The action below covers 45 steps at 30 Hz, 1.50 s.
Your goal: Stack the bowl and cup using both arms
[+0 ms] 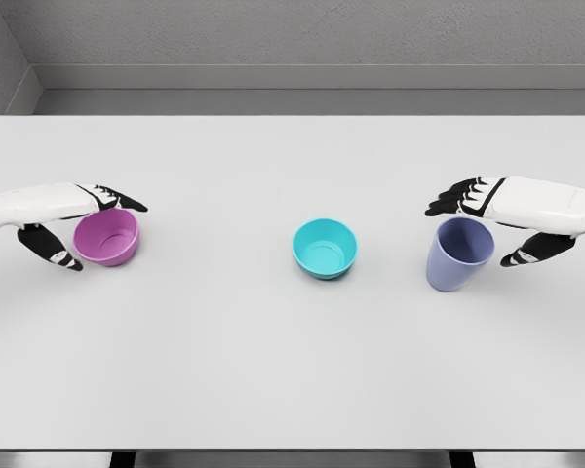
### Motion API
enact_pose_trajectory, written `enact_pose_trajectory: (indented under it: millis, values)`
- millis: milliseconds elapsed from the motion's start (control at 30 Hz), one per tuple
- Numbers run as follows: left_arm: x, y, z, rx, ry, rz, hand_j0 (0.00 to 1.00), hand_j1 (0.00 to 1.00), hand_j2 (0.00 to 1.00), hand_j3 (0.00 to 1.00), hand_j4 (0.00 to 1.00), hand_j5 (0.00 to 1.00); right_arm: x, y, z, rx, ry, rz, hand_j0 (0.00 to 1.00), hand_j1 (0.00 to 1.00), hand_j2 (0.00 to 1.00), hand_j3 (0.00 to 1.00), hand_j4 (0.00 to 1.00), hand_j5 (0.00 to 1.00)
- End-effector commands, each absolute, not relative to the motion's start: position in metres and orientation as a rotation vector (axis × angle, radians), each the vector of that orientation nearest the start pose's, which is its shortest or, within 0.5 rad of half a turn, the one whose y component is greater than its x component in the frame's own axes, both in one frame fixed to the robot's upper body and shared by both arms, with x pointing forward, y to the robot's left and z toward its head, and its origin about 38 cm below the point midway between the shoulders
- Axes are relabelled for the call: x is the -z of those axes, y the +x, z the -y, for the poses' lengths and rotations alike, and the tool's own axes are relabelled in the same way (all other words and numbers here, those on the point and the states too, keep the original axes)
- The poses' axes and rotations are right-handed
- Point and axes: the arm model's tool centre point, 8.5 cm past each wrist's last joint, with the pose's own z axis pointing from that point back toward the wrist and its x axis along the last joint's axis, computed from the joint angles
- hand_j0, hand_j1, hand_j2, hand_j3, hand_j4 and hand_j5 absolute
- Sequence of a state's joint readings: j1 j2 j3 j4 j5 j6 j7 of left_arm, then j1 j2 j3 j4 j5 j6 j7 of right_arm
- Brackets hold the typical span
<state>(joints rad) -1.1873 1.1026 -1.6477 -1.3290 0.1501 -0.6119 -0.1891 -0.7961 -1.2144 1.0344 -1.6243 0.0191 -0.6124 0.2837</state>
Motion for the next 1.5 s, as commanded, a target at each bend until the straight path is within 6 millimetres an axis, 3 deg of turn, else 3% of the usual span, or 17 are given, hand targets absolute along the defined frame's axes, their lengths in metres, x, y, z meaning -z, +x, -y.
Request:
enact_pose_trajectory:
  millis: [0, 433, 867, 967, 1467]
  values:
    - [-0.195, 0.418, -0.376, 1.837, 0.151, 1.288, 1.0, 1.0, 1.0, 1.0, 1.0, 1.0, -0.246, 0.376, 0.348, -1.974, -0.201, 1.48, 1.0, 1.0, 1.0, 1.0, 1.0, 1.0]
    - [-0.186, 0.423, -0.371, 1.839, 0.137, 1.277, 1.0, 1.0, 1.0, 1.0, 1.0, 1.0, -0.238, 0.375, 0.343, -1.949, -0.174, 1.506, 1.0, 1.0, 1.0, 1.0, 1.0, 1.0]
    - [-0.186, 0.426, -0.38, 1.825, 0.164, 1.262, 1.0, 1.0, 1.0, 1.0, 1.0, 1.0, -0.233, 0.377, 0.339, -1.959, -0.161, 1.497, 1.0, 1.0, 1.0, 1.0, 1.0, 1.0]
    - [-0.184, 0.427, -0.379, 1.825, 0.164, 1.262, 1.0, 1.0, 1.0, 1.0, 1.0, 1.0, -0.224, 0.373, 0.338, -1.959, -0.138, 1.483, 1.0, 1.0, 1.0, 1.0, 1.0, 1.0]
    - [-0.179, 0.43, -0.373, 1.829, 0.15, 1.259, 1.0, 1.0, 1.0, 1.0, 1.0, 1.0, -0.226, 0.374, 0.34, -1.953, -0.147, 1.485, 1.0, 1.0, 1.0, 1.0, 1.0, 1.0]
